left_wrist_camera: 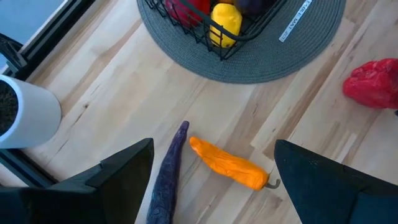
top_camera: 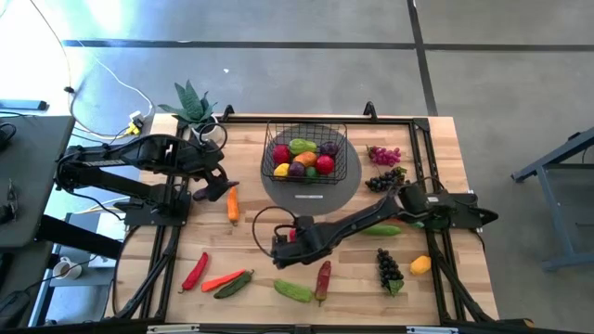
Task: Build produce basket
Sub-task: Put the red bell pepper into the wire basket
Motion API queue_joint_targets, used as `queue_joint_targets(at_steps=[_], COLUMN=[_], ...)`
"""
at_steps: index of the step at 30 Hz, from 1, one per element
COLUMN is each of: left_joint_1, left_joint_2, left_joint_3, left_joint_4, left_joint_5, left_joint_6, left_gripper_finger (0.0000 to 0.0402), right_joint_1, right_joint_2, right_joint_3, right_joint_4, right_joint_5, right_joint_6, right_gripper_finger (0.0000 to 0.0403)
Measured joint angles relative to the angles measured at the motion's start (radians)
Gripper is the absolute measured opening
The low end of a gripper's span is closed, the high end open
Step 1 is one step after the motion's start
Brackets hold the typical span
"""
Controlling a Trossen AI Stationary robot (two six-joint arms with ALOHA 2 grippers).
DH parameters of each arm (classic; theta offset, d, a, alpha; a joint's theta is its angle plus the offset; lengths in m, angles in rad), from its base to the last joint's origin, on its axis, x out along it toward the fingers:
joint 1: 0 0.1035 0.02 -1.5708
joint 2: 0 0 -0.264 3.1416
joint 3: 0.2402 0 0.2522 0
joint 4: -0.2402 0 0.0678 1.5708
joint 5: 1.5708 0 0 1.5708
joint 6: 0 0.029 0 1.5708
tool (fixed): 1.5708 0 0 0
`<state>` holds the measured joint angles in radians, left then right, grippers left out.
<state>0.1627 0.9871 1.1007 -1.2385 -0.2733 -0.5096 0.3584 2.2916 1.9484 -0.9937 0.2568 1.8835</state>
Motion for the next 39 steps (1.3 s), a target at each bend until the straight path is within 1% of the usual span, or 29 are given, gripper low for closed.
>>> queue_joint_targets(at_steps=[6,9,12,19,21,27,32,39], left_joint_1=[0.000,0.000,0.000,0.000,0.000,0.000,0.000,0.000], left_joint_2=[0.000,0.000,0.000,0.000,0.000,0.000,0.000,0.000], left_joint_3=[0.000,0.000,0.000,0.000,0.000,0.000,0.000,0.000], left_joint_4=[0.000,0.000,0.000,0.001,0.001,0.009,0.014,0.016], left_joint_5=[0.000,0.000,0.000,0.000,0.000,0.000,0.000,0.008], left_joint_6=[0.016,0.033,0.056,0.069,0.073,0.131,0.168,0.207], left_gripper_finger=[0.0323,0.0323,0.0323,0.0323,0.0323,0.0323,0.0323,0.0323], right_joint_1=[-0.011,-0.019,-0.030,-0.051,-0.051,-0.051,-0.050,-0.059], right_joint_2=[0.044,0.048,0.048,0.047,0.045,0.030,0.006,-0.077], right_joint_3=[0.000,0.000,0.000,0.000,0.001,0.001,0.001,0.001], right_joint_4=[0.010,0.004,-0.017,-0.024,-0.024,-0.031,-0.049,-0.116], right_joint_5=[-0.006,-0.006,-0.002,-0.025,-0.025,-0.029,-0.019,0.076], right_joint_6=[0.004,0.003,-0.002,-0.056,-0.074,-0.133,-0.142,-0.165], right_gripper_finger=[0.0367,0.0350,0.0315,0.0213,0.0195,0.0195,0.0195,0.0196])
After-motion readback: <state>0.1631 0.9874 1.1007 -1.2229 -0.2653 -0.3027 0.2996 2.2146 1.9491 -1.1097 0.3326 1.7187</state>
